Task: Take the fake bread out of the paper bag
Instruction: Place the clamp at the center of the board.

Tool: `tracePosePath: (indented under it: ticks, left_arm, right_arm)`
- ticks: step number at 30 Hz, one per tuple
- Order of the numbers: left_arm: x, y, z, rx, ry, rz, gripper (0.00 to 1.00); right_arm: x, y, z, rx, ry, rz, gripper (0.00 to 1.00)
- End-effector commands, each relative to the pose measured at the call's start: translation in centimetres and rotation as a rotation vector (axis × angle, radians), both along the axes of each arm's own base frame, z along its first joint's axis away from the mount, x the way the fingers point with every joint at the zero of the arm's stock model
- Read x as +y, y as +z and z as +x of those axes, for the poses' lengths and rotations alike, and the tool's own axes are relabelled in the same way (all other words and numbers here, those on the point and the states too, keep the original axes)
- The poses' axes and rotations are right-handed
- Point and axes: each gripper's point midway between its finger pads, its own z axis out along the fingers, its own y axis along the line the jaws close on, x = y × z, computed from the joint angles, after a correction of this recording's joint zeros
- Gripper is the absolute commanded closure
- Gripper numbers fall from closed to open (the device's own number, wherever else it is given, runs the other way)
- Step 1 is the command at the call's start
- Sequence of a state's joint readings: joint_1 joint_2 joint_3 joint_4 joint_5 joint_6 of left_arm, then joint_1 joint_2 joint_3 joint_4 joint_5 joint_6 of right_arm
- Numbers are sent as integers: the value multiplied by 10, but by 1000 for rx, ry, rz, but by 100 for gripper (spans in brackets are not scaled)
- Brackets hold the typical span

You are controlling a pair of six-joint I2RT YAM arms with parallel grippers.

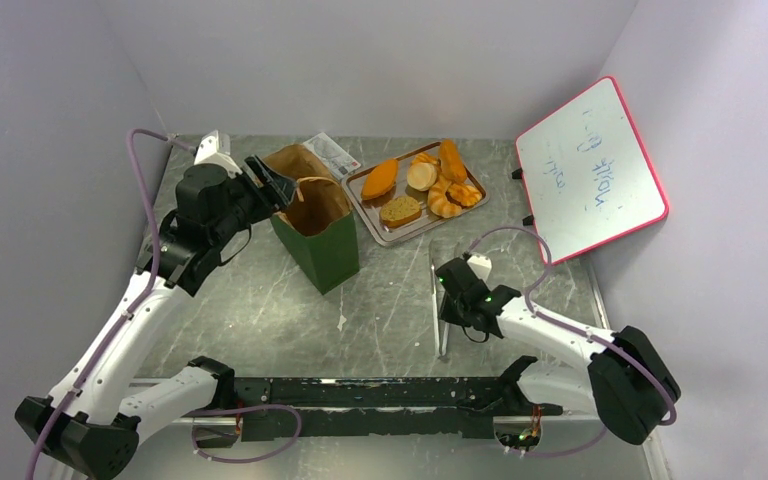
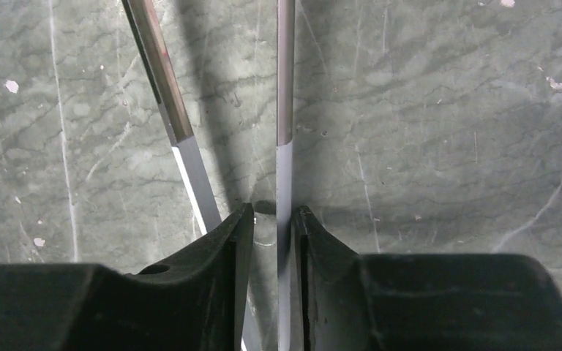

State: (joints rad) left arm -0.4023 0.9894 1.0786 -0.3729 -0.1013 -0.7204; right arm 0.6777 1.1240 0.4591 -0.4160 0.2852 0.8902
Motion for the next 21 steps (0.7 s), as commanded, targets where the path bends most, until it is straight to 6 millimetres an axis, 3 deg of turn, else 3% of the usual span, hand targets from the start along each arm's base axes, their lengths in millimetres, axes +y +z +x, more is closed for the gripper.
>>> tracePosePath:
  ticks: [1,9,21]
  left_arm:
    - [18,13,-3,-12,68,37,40]
    - [28,4,-5,22,114,67,38]
    - [54,9,-21,21,215,83,34]
  right_arm:
    - [5,1,6,-27,-15,17,71]
    - [8,8,7,-40,-7,17,67]
    - [8,22,5,-70,-16,2,63]
